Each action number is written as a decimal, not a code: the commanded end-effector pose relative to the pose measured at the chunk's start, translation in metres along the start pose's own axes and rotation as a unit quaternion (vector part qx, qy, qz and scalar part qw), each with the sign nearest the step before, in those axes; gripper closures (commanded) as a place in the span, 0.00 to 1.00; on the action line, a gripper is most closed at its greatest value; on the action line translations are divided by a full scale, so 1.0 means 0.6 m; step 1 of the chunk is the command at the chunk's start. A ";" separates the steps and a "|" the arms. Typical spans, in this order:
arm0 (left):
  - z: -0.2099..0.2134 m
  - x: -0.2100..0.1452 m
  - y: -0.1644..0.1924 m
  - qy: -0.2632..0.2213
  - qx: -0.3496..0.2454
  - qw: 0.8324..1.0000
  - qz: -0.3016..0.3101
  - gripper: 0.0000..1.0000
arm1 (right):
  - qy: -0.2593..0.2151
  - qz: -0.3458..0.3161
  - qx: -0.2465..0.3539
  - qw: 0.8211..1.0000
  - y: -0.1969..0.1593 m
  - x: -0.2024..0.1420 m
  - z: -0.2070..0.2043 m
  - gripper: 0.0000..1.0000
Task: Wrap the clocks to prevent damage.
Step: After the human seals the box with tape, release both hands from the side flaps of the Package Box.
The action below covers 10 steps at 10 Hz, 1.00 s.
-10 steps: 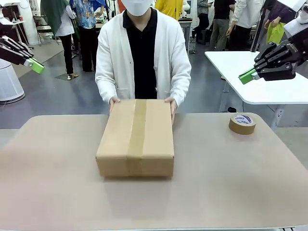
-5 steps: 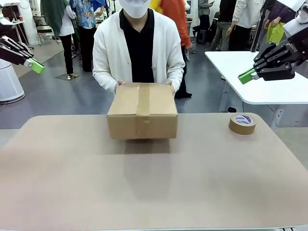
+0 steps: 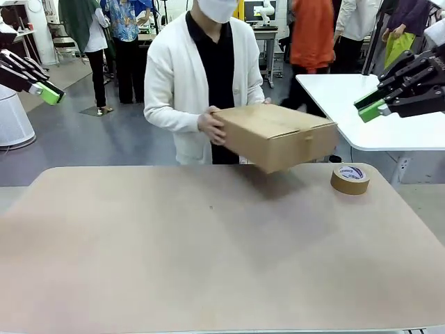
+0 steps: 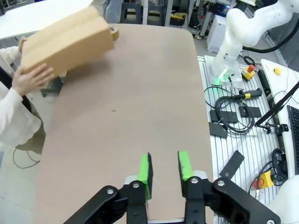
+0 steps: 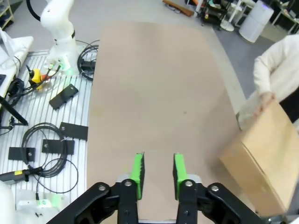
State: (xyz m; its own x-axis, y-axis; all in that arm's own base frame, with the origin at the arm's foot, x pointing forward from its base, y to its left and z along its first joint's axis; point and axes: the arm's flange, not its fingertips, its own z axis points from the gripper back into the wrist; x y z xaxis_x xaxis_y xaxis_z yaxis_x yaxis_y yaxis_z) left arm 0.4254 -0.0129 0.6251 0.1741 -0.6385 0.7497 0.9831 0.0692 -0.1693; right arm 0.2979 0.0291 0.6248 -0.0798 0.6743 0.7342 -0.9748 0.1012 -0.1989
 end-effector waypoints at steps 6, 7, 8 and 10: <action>-0.007 -0.018 -0.004 -0.015 -0.024 1.000 0.010 0.20 | -0.002 -0.080 0.084 0.993 -0.012 -0.025 -0.030 0.00; -0.012 -0.024 -0.005 -0.016 -0.027 0.999 0.011 0.11 | 0.001 -0.081 0.090 0.993 -0.011 -0.027 -0.033 0.00; -0.011 -0.024 0.000 -0.015 -0.029 0.999 0.012 0.01 | 0.000 -0.081 0.093 0.992 -0.012 -0.024 -0.035 0.00; -0.009 -0.020 -0.005 -0.006 -0.014 1.000 0.000 0.00 | 0.040 -0.089 0.087 0.991 -0.010 -0.017 -0.037 0.00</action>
State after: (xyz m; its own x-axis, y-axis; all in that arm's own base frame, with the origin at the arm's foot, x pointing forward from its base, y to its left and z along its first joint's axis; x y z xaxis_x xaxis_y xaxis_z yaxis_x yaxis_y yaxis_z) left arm 0.4234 -0.0094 0.6114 0.2004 -0.6267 0.7530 0.9746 0.0489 -0.2187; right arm 0.3079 0.0358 0.5970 0.0668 0.6696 0.7398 -0.9971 0.0723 0.0246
